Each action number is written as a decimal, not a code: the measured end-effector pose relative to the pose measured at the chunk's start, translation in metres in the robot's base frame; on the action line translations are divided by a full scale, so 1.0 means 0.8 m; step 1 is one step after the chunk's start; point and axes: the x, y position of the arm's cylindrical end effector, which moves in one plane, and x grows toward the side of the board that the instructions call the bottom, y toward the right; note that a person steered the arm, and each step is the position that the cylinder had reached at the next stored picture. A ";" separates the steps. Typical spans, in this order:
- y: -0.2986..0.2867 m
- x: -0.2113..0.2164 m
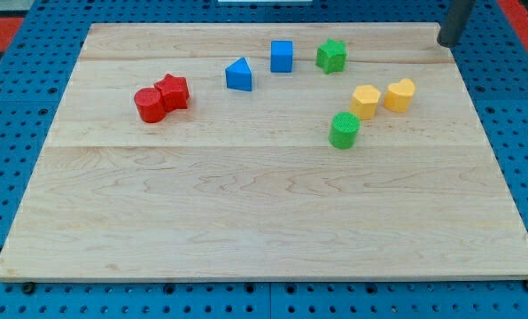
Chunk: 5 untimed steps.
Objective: Move the green star to the left of the blue cube
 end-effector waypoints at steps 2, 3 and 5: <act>-0.003 0.001; -0.023 0.001; -0.073 0.001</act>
